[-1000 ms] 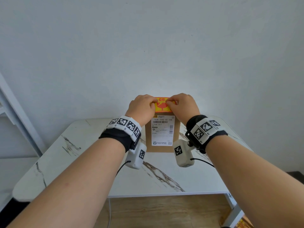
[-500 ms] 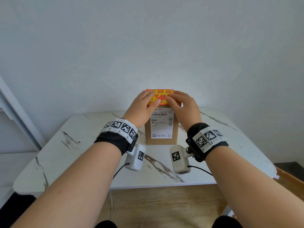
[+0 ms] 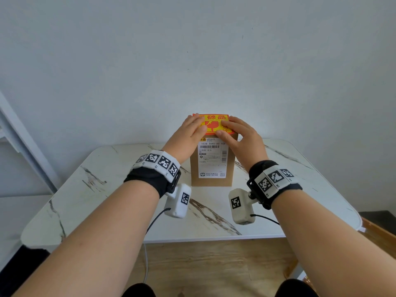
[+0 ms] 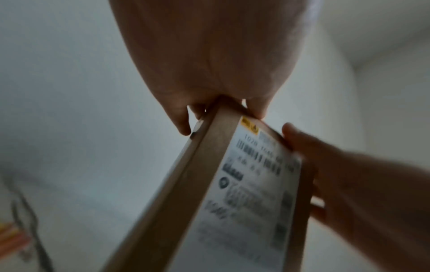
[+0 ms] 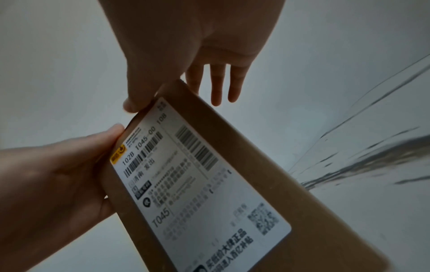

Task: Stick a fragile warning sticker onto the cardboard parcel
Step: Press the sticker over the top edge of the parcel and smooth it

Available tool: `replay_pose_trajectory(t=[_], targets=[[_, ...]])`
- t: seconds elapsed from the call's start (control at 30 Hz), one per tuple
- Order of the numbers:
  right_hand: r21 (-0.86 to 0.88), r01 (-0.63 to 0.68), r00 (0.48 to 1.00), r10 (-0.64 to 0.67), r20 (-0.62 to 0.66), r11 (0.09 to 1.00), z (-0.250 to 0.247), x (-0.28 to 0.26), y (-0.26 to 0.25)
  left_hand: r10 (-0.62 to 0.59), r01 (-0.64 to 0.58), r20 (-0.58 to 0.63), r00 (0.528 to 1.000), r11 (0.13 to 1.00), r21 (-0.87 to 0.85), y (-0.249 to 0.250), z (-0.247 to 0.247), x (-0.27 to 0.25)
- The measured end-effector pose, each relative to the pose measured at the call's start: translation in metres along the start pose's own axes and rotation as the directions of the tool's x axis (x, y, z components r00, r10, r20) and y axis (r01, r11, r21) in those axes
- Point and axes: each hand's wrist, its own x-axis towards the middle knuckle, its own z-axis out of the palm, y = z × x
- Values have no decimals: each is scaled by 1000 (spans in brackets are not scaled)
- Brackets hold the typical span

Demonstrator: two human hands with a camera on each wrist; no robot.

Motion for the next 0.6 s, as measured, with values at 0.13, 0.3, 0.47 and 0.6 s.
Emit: replay_pose_trajectory(t=[0.13,0.3,0.47,0.6], targets=[[30,-10,1000,10,-28,999,3,-2,-4,-16,17,26,1000,1000,-20,2,-3,-2],[29,-15,1000,16,-20,999,2,-2,-5,1,6,-67,998,996,94,-5,3,-6],[74,-11,1000,12,-13,997,4,-5,-5,7,1,-60,998,991,131,-6,1,-7],[147,-40,999,41,-8,988,4,-6,-6,3,6,-71,997,992,127,-5,-1,-7]])
